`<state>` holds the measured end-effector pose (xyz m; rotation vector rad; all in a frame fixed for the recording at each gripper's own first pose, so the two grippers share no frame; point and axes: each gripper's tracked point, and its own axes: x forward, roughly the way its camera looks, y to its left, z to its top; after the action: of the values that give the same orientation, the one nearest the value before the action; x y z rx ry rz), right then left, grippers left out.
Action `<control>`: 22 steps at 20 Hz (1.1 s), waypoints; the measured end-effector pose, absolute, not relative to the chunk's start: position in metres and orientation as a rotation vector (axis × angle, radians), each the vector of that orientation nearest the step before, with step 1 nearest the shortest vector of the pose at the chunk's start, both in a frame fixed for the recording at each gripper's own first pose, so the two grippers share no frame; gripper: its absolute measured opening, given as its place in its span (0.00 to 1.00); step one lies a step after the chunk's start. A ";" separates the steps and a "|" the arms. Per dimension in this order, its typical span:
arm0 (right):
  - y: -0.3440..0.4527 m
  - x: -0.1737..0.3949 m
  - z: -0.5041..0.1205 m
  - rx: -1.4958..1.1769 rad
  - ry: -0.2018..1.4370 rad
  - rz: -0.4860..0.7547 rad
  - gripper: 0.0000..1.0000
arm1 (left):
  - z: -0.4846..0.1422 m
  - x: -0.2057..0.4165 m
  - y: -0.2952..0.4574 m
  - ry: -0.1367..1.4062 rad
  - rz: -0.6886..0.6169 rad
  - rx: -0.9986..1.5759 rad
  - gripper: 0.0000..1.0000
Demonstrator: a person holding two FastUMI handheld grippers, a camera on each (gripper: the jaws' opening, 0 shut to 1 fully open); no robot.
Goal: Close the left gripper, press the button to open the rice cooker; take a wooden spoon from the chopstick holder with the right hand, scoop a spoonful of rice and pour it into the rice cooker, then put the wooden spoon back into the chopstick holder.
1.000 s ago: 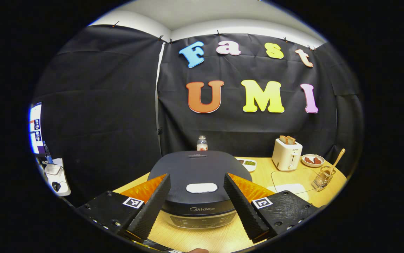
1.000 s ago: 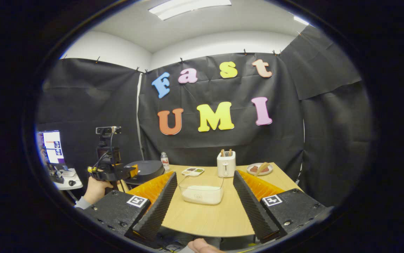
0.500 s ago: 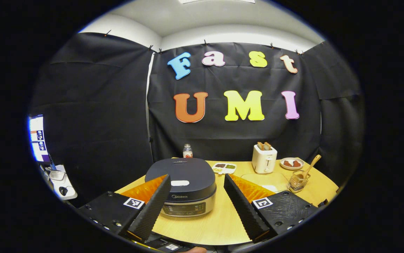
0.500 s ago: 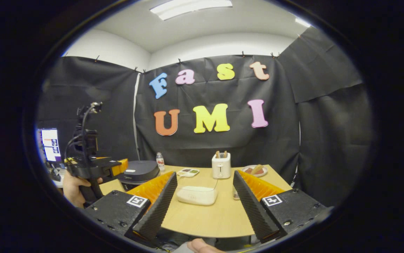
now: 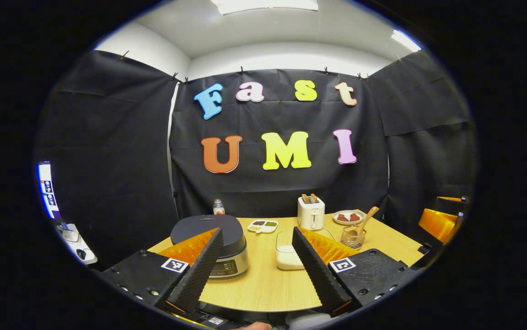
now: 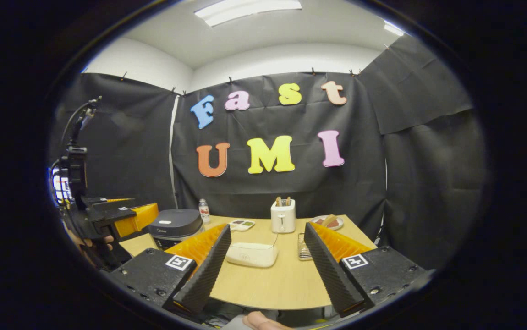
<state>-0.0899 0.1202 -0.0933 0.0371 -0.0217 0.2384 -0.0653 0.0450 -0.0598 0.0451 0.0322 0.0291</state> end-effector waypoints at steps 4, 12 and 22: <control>0.119 -0.088 -0.096 0.030 -0.018 0.235 0.98 | -0.064 -0.079 0.022 0.021 0.004 0.056 0.96; 0.116 -0.094 -0.099 0.007 -0.014 0.231 1.00 | -0.081 -0.087 0.010 0.035 0.002 0.028 0.95; 0.114 -0.095 -0.099 -0.002 -0.020 0.232 0.98 | -0.074 -0.092 0.008 0.019 -0.012 0.014 0.95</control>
<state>-0.0950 0.1143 -0.0987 -0.0019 -0.0198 0.2321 -0.0921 0.0078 -0.0743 0.0137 0.0191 -0.0123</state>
